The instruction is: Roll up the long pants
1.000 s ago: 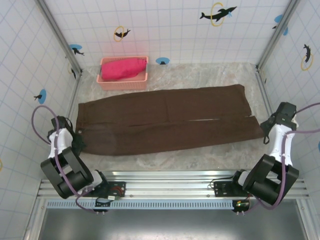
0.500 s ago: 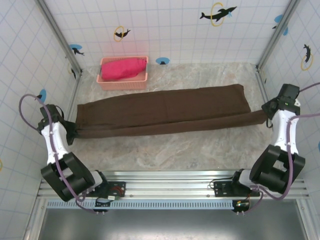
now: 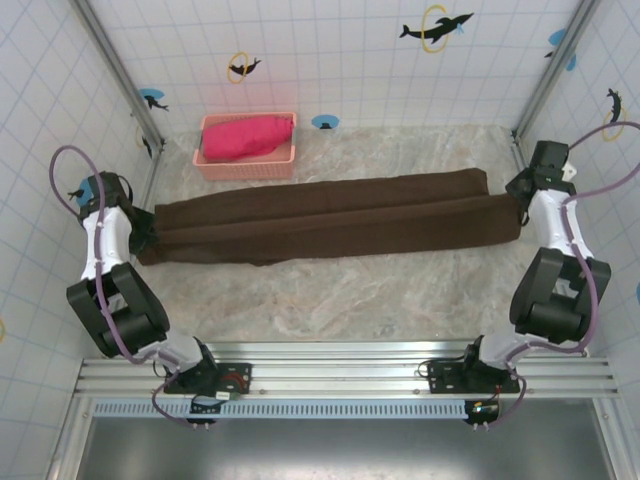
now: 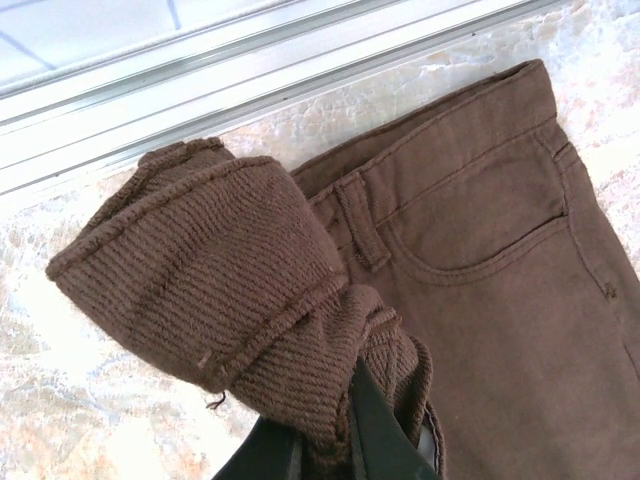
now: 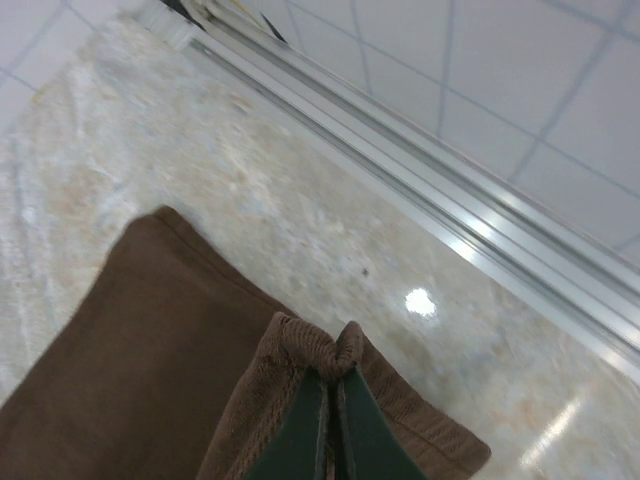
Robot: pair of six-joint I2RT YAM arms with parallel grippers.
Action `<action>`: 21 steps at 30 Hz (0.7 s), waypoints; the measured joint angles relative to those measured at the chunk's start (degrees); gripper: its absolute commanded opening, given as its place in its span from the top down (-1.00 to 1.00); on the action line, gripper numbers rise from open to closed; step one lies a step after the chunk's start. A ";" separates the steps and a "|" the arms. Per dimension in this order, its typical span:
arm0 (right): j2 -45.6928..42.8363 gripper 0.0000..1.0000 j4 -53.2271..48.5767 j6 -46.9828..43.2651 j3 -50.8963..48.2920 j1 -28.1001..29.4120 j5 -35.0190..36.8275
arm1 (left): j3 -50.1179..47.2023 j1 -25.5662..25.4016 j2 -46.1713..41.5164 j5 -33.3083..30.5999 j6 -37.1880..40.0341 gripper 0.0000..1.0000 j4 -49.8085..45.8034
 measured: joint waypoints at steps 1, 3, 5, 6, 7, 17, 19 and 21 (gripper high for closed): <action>0.59 1.00 0.20 -0.50 0.83 0.37 0.13 | 0.33 -0.13 0.22 -0.20 -0.02 1.00 0.00; 2.14 1.00 0.35 -1.40 2.97 0.98 0.37 | 0.79 -0.37 0.39 -0.50 -0.02 1.00 0.04; 4.17 1.00 0.35 -2.10 5.62 1.51 0.59 | 0.96 -0.61 0.39 -0.59 -0.04 1.00 0.07; 5.25 1.00 0.37 -2.38 6.99 1.73 0.61 | 0.96 -0.74 0.39 -0.63 -0.07 1.00 0.20; 6.23 1.00 0.39 -2.54 8.22 1.88 0.72 | 0.96 -0.96 0.39 -0.76 -0.20 1.00 0.37; 14.25 1.00 0.17 -2.95 15.47 2.51 1.05 | 4.55 -4.74 4.26 -3.17 -1.97 1.00 2.27; 15.56 1.00 0.17 -2.97 15.82 2.64 1.27 | 5.09 -5.35 5.27 -3.76 -2.43 1.00 2.71; 17.07 1.00 0.11 -2.95 16.39 2.84 1.62 | 5.25 -5.81 5.95 -4.55 -3.10 1.00 3.04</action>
